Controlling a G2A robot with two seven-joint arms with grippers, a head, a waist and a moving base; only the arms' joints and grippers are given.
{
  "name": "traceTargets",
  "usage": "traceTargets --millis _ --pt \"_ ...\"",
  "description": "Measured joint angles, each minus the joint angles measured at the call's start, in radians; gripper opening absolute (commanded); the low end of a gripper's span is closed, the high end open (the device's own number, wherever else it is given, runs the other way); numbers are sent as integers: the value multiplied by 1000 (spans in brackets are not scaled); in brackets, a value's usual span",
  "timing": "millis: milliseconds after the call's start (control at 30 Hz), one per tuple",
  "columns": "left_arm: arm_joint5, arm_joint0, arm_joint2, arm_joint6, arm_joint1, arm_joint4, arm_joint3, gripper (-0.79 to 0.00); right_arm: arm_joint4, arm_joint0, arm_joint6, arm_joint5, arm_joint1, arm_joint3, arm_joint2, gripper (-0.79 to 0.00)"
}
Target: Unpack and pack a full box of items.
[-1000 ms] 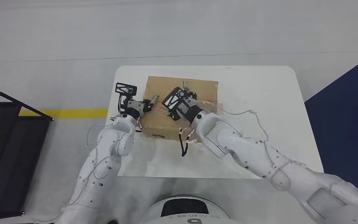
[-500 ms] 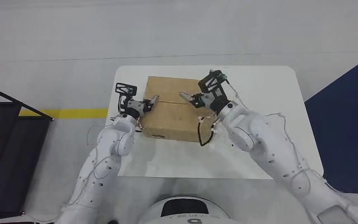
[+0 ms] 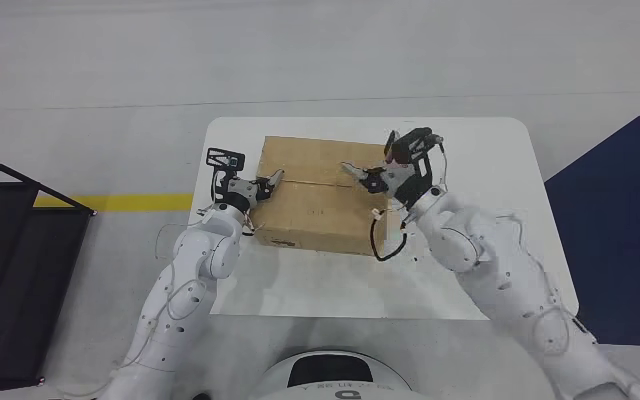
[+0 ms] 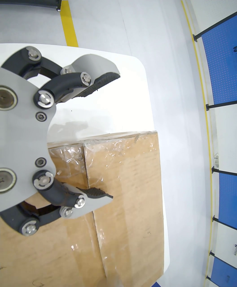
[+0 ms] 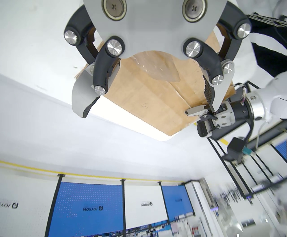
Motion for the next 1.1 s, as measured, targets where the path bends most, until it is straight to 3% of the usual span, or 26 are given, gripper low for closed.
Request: traceTargets --millis 200,300,500,700,833,900,1100 --pt "0 0 0 0 0 0 0 0 233 -155 104 -210 43 86 250 0" --pt "0 0 0 0 0 0 0 0 315 -198 181 -269 52 136 316 0" --pt "0 0 0 0 0 0 0 0 460 -140 406 -341 47 268 259 0" --pt "0 0 0 0 0 0 0 0 638 -35 528 -418 25 413 165 -6" --pt "0 0 0 0 0 0 0 0 749 18 558 -486 10 480 126 -299" --pt "0 0 0 0 0 0 0 0 807 31 570 -528 5 502 119 -397" --pt "0 0 0 0 0 0 0 0 891 39 621 -572 7 510 139 -413"
